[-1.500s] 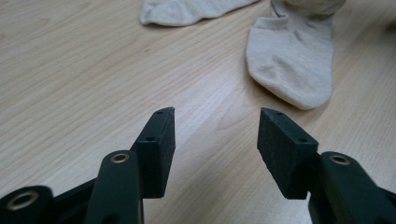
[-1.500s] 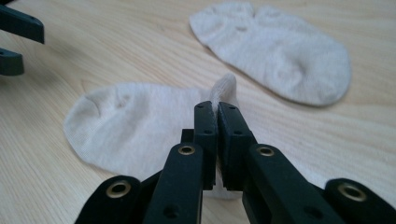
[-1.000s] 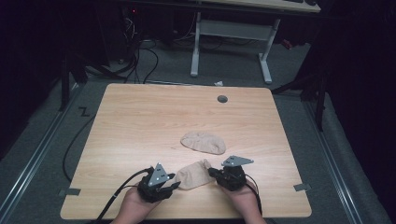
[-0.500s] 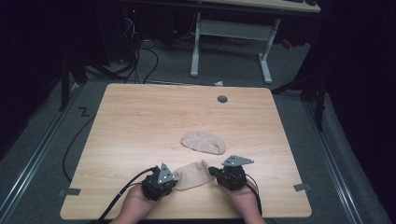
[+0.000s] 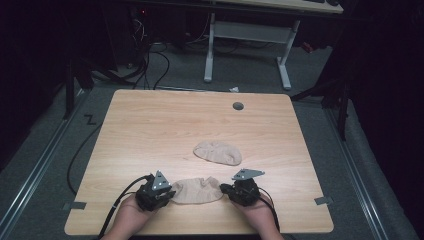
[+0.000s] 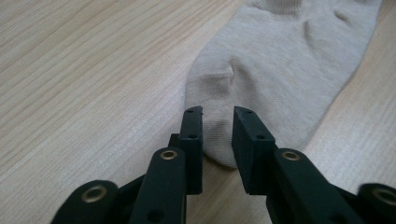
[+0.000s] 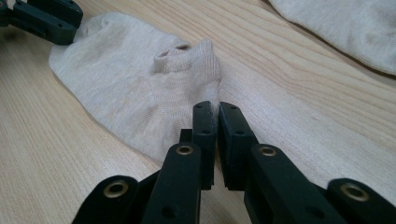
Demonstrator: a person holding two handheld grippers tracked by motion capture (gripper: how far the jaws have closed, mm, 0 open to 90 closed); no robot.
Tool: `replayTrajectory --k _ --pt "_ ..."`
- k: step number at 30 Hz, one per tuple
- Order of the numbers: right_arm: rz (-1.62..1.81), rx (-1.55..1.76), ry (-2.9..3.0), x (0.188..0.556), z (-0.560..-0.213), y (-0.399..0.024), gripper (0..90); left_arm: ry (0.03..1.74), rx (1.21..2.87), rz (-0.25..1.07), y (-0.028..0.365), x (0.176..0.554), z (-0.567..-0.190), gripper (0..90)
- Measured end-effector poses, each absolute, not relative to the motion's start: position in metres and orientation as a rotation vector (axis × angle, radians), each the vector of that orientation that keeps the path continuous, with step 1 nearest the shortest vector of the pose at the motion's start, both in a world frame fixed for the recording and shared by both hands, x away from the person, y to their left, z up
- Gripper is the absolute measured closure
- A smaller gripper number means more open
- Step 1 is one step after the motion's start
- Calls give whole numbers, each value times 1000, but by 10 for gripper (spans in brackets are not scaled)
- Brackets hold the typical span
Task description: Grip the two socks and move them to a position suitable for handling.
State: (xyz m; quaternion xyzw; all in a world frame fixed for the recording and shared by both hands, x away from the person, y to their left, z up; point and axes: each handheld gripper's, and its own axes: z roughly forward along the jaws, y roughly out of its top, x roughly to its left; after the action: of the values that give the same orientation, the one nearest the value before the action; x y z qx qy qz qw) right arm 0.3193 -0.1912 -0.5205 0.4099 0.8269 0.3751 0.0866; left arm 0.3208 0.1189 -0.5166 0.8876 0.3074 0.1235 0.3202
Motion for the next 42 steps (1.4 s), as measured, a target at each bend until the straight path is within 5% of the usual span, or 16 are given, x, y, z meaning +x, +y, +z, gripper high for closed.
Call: replayTrajectory --k 20,42 --pt "1088 1143 2240 338 -493 -171 616 971 2044 410 180 343 -500 423" --pt "860 1205 2348 452 -514 -92 502 988 2024 424 188 345 -502 414"
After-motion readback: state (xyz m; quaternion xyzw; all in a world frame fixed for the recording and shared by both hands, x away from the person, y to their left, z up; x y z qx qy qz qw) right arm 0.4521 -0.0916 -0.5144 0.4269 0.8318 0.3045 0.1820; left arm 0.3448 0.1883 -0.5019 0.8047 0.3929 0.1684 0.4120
